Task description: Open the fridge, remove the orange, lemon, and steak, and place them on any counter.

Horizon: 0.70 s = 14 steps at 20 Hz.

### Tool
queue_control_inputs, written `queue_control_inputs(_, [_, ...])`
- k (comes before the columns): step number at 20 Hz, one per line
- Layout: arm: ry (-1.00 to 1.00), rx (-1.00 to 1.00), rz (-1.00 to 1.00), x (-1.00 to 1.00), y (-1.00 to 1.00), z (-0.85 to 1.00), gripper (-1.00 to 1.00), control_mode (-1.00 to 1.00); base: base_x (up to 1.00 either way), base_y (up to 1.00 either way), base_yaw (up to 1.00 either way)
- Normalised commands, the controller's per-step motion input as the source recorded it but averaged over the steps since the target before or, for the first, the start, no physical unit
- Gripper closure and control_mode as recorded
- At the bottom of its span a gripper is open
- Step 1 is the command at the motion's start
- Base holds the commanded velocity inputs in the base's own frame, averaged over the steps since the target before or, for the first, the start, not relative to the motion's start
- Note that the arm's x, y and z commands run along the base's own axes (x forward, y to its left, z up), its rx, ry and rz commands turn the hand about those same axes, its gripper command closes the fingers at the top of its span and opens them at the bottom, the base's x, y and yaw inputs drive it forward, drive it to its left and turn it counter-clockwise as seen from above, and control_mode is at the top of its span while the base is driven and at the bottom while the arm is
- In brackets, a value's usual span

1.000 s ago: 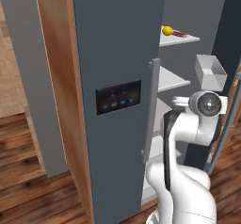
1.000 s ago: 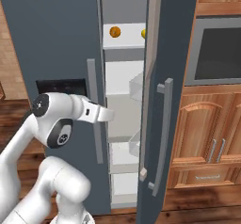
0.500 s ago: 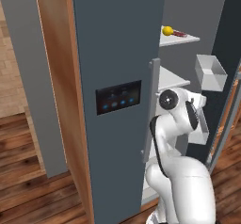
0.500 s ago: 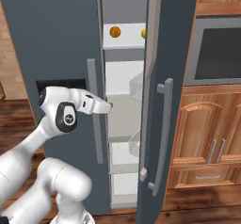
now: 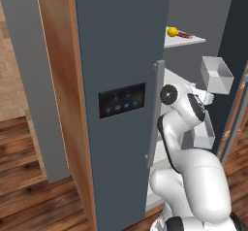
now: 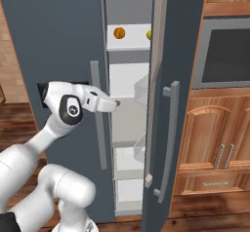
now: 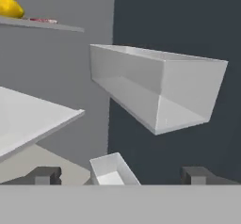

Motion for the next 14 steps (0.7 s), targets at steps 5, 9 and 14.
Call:
queue_control_inputs(5, [-0.15,0.00,-0.04,0.00,-0.11,0.40,-1.00,-1.00,0.00,0.00,0.00])
queue_control_inputs(9, [-0.17,0.00,-0.05,0.00,-0.01,0.33,-1.00,-1.00,0.00,0.00,0.00])
queue_control_inputs(14, [-0.12,-0.01,-0.07,0.06,-0.01,0.11,-1.00,-1.00,0.00,0.00,0.00])
